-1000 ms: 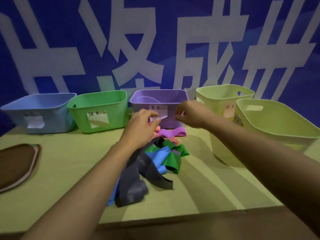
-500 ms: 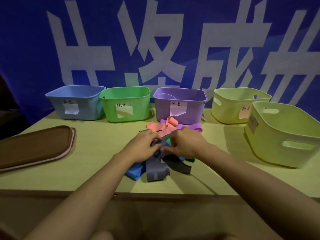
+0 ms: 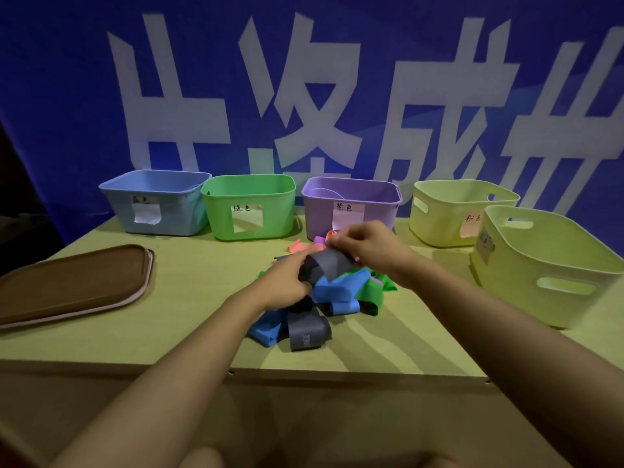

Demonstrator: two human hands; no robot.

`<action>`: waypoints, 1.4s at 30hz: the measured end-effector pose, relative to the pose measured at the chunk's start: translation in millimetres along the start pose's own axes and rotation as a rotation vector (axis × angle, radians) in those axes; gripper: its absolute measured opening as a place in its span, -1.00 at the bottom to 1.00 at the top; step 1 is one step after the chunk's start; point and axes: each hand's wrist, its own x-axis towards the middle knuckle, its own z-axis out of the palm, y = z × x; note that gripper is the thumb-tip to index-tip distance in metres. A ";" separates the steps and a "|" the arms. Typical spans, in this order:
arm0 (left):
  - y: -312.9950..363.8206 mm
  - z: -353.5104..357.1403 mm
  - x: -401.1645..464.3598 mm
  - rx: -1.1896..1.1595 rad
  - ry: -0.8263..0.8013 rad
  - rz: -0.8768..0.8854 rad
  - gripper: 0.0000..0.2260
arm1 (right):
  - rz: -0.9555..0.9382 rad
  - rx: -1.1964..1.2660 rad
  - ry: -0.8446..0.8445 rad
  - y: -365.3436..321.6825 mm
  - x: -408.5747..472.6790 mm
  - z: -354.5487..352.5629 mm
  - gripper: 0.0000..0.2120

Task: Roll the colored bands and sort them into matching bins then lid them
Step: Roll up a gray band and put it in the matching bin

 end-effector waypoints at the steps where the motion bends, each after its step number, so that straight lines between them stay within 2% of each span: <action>1: 0.8 -1.0 2.1 -0.073 0.013 0.036 -0.40 | 0.023 0.119 0.013 -6.6 2.2 -2.4 -0.82; 3: 11.9 -4.0 4.6 -0.249 0.054 0.089 -0.49 | 0.026 0.267 0.002 -18.6 5.0 -7.2 -0.69; 6: 37.4 -11.7 9.6 -0.417 0.201 0.089 -0.80 | -0.096 0.218 0.030 -33.4 6.1 -13.2 -0.60; 8: 43.3 -17.0 16.8 -0.446 0.283 0.067 -0.85 | -0.182 0.159 0.110 -42.4 6.0 -16.6 -0.66; 12: 61.2 -26.5 16.6 -0.460 0.321 0.129 -0.89 | -0.271 0.177 0.235 -56.5 10.4 -24.6 -0.88; 13: 65.6 -26.9 15.2 -0.510 0.306 0.130 -0.88 | -0.284 0.171 0.267 -59.6 10.9 -26.4 -0.90; 15: 69.7 -25.7 13.0 -0.603 0.219 0.107 -0.85 | -0.310 0.139 0.321 -60.7 14.0 -30.3 -0.80; 19: 60.4 -20.5 6.5 -0.665 0.032 0.071 -0.71 | -0.310 0.087 0.331 -52.0 18.9 -34.8 -0.77; 24: 57.2 -1.8 -10.0 -0.683 -0.107 -0.001 -0.76 | -0.237 0.277 0.393 -40.8 27.8 -34.7 -0.78; 27: 47.8 13.5 -15.8 -0.697 -0.230 -0.080 -0.71 | -0.210 0.262 0.454 -38.9 35.5 -38.5 -0.81; 31: 48.7 26.2 -20.7 -0.571 -0.320 -0.195 -0.74 | -0.180 0.236 0.470 -31.0 46.2 -39.4 -0.81; 37: 52.0 39.9 -19.4 -0.309 -0.377 -0.441 -0.69 | -0.082 0.226 0.414 15.2 65.5 -18.3 -0.80; 42: 68.2 52.6 -17.0 0.092 -0.370 -0.446 -0.63 | -0.018 0.233 0.424 41.0 76.7 -3.5 -0.82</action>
